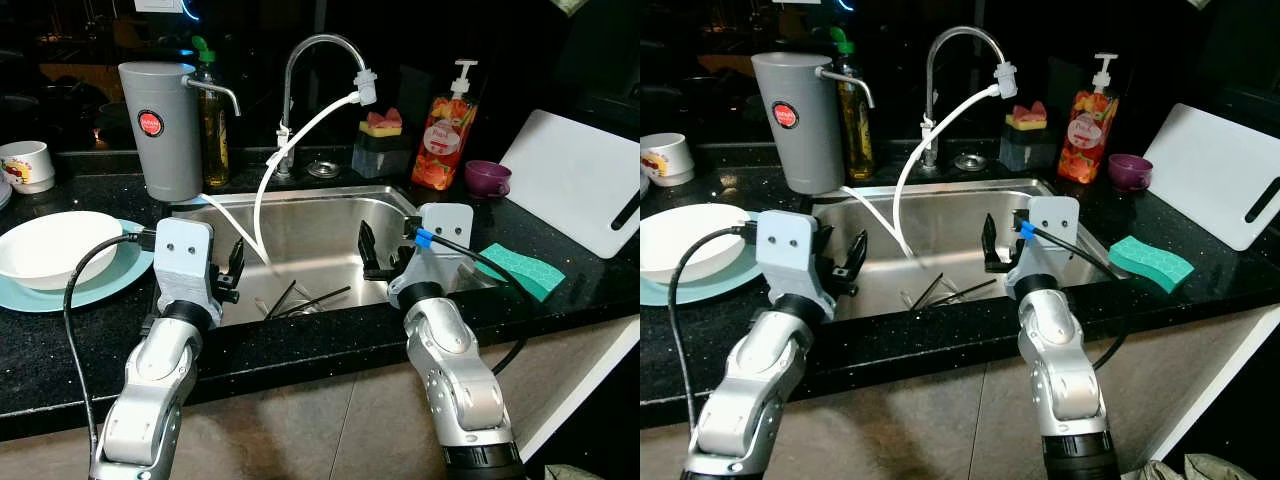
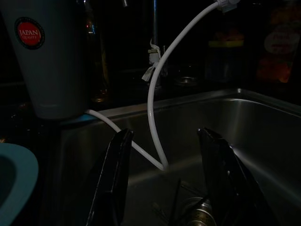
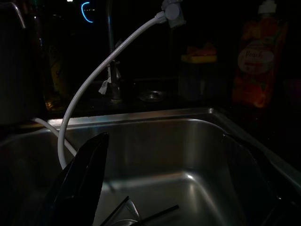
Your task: Kitchen organization
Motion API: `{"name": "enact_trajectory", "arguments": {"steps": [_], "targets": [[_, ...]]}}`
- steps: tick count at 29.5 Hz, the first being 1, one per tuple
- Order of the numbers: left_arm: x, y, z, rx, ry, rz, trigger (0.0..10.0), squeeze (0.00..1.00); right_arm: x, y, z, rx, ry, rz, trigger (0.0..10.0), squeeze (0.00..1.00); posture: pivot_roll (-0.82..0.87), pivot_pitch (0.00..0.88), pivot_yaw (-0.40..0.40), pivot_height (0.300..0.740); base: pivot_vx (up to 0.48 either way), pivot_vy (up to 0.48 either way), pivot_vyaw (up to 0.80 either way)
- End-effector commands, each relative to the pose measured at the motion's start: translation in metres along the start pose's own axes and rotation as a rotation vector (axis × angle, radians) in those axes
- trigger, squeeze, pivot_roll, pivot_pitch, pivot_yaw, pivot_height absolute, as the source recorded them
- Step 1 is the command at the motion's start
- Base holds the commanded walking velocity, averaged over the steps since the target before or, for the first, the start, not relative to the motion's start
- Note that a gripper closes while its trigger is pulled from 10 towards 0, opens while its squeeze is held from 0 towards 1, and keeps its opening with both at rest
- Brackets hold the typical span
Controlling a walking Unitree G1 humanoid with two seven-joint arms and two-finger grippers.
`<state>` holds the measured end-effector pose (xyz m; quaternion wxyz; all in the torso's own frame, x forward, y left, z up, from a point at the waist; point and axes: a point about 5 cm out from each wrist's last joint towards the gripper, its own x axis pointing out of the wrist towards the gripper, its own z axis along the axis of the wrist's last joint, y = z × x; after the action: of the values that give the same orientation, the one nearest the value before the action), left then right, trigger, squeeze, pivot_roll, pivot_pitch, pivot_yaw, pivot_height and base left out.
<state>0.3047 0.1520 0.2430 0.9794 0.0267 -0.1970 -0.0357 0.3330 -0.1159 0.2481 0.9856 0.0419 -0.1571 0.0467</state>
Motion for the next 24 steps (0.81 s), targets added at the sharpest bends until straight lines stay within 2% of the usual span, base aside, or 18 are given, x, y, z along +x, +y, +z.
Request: {"name": "enact_trajectory", "arguments": {"steps": [1, 24], "targets": [[-0.0002, -0.0010, 0.0017, 0.004, -0.001, -0.005, 10.0, 0.00, 0.0001, -0.0010, -0.0019, 0.005, 0.008, -0.008, 10.0, 0.00, 0.14, 0.075, -0.070, 0.740, 0.000, 0.000, 0.00], [0.0031, -0.0019, 0.0041, 0.007, -0.009, -0.014, 10.0, 0.00, 0.0012, 0.0016, -0.0020, 0.016, 0.003, -0.009, 10.0, 0.00, 0.15, 0.070, -0.060, 0.740, 0.000, 0.000, 0.00]]}}
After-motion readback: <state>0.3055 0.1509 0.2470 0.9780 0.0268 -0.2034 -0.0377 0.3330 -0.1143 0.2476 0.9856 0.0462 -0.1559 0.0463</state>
